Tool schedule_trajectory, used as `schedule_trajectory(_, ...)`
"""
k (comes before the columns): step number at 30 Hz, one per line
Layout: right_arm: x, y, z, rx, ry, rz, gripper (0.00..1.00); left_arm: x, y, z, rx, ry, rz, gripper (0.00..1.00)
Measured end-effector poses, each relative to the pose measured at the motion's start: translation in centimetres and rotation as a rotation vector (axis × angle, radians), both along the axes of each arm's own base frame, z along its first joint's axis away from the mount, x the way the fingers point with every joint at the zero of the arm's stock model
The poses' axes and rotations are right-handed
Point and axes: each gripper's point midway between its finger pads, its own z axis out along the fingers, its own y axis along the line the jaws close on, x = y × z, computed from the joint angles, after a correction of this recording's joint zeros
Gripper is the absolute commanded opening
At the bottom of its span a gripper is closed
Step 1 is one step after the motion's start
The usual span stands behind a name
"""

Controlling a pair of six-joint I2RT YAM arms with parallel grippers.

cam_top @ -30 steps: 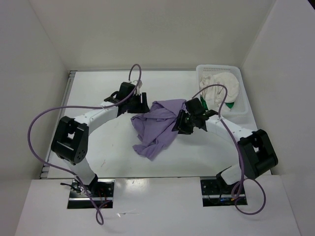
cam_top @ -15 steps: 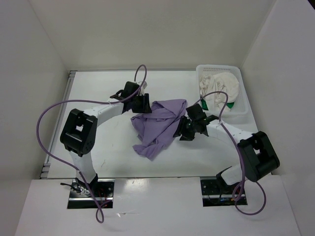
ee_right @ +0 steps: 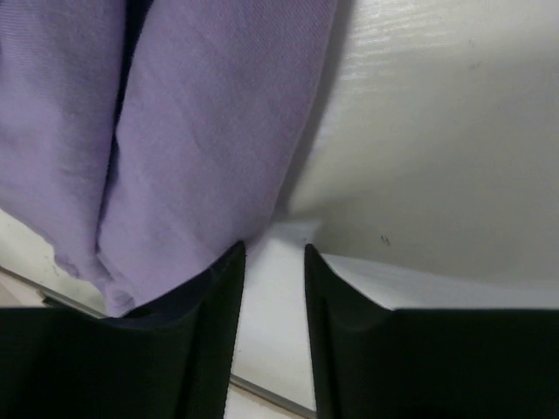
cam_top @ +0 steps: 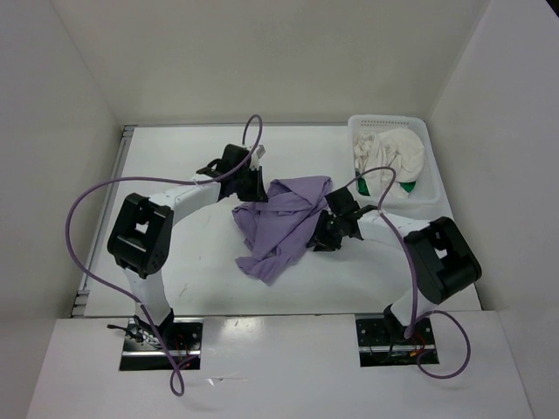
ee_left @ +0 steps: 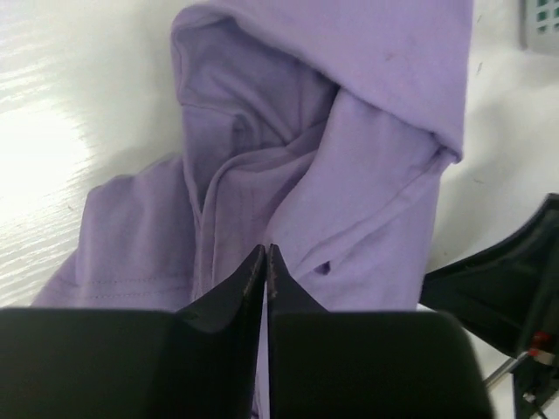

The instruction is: Fold and stack the t-shirts

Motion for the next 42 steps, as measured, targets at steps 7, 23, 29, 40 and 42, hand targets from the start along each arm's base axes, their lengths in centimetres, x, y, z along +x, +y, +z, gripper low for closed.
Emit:
schedule_trajectory(7, 2.0, 1.0, -0.1, 0.000, -0.015, 0.012, 0.04, 0.6, -0.8, 2.2, -0.049, -0.021, -0.002, 0.00)
schedule_trajectory(23, 6.0, 0.4, 9.5, -0.001, -0.230, 0.008, 0.00, 3.9, 4.9, 13.7, -0.174, -0.154, 0.174, 0.00)
schedule_trajectory(29, 6.7, -0.8, 15.0, 0.059, -0.370, -0.010, 0.42, 3.5, 12.4, 27.7, -0.304, -0.450, 0.329, 0.00)
schedule_trajectory(40, 1.6, 3.2, 1.3, 0.012, 0.010, 0.191, 0.67, 1.3, 16.7, 16.3, -0.180, -0.228, 0.437, 0.24)
schedule_trajectory(42, 1.5, 4.0, 1.6, 0.032, -0.001, 0.210, 0.57, -0.1, 16.8, 11.7, -0.145, -0.131, 0.444, 0.38)
